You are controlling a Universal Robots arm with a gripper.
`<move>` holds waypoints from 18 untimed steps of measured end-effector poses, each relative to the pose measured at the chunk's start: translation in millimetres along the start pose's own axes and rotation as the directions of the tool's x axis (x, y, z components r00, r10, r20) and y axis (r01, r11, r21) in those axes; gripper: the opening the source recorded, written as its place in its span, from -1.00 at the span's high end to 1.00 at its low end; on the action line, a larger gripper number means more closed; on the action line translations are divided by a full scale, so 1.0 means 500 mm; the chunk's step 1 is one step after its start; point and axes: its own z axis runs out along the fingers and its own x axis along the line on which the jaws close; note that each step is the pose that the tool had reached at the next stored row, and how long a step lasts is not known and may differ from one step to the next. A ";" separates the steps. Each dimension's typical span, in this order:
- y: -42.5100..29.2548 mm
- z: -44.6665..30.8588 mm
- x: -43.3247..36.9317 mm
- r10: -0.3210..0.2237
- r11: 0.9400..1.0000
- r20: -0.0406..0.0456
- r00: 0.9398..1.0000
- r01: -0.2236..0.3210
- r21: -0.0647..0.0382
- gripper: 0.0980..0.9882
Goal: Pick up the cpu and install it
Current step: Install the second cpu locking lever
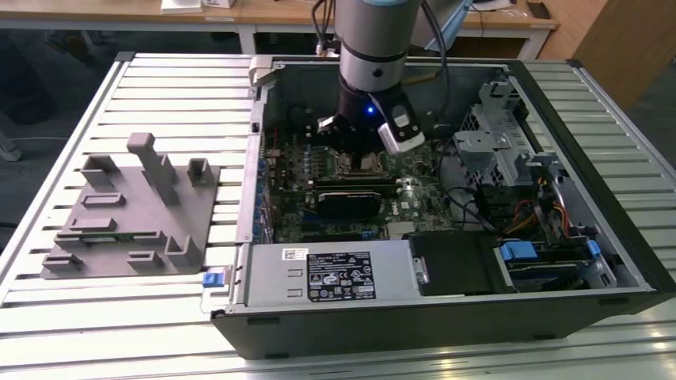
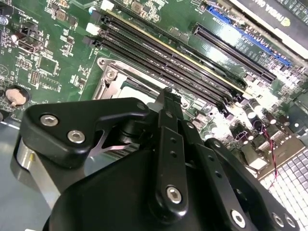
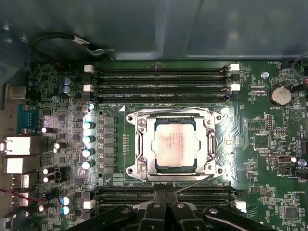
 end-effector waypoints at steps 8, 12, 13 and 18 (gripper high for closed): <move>-0.003 0.010 0.001 0.000 1.000 0.000 1.000 0.000 0.000 0.98; -0.006 0.015 0.005 0.000 1.000 0.000 1.000 0.000 0.000 0.98; -0.006 0.017 0.007 0.000 1.000 0.000 1.000 0.000 0.000 0.98; -0.009 0.023 0.016 0.000 1.000 0.000 1.000 0.000 0.000 0.98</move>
